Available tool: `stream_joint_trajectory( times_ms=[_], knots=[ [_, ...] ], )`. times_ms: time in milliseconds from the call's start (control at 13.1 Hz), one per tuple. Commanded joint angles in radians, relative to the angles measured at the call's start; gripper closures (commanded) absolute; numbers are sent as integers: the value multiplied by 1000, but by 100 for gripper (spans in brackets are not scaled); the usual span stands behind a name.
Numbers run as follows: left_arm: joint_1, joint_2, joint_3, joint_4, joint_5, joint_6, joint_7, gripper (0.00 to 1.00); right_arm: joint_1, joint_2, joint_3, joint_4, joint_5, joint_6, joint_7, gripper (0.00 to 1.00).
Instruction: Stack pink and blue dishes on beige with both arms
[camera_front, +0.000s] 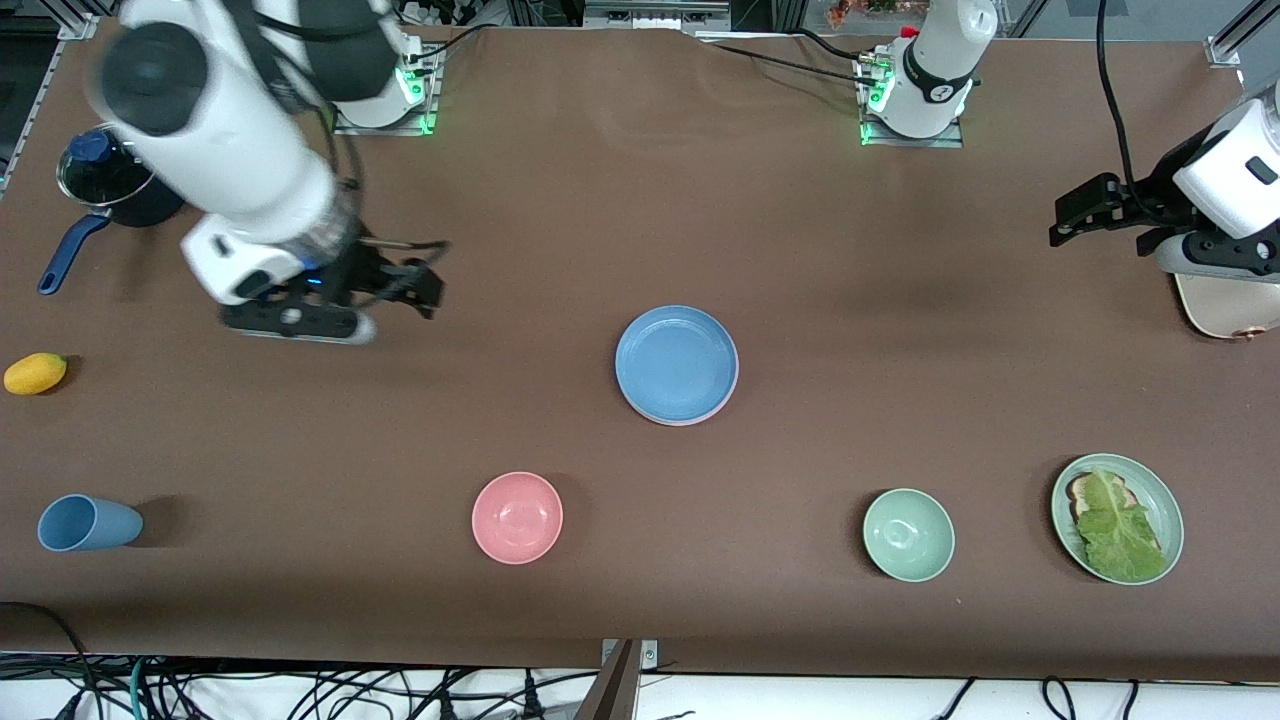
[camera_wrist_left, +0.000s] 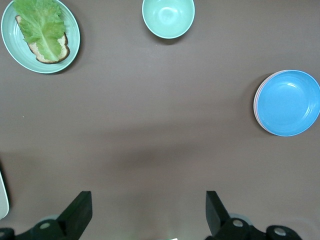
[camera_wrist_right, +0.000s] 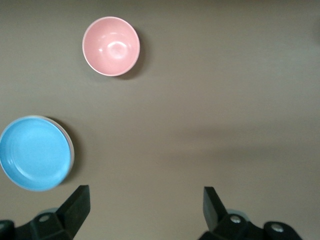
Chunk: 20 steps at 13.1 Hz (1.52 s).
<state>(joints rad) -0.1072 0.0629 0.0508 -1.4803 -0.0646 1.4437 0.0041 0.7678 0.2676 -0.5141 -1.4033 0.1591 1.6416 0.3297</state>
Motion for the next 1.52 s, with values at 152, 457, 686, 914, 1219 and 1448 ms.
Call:
stream_joint_trajectory(
  times_ms=[152,457,686,914,1219,1448],
  knots=[
    [20,-8,-9,14,34,-23,0,0,-279,-108,156,-37,8,-104,-127,0],
    [20,-5,-9,14,34,-23,14,0,-525,-160,399,-69,-105,-97,-149,0],
    [20,-5,-9,14,25,-23,25,0,-678,-162,514,-75,-110,-95,-197,0],
    [29,-2,-8,14,23,-23,27,0,-688,-159,513,-71,-110,-103,-207,0],
    [34,3,-9,15,22,-23,27,0,-682,-154,513,-66,-138,-97,-209,0],
    [34,3,-9,17,20,-23,27,0,-683,-146,511,-51,-133,-100,-204,0]
  ],
)
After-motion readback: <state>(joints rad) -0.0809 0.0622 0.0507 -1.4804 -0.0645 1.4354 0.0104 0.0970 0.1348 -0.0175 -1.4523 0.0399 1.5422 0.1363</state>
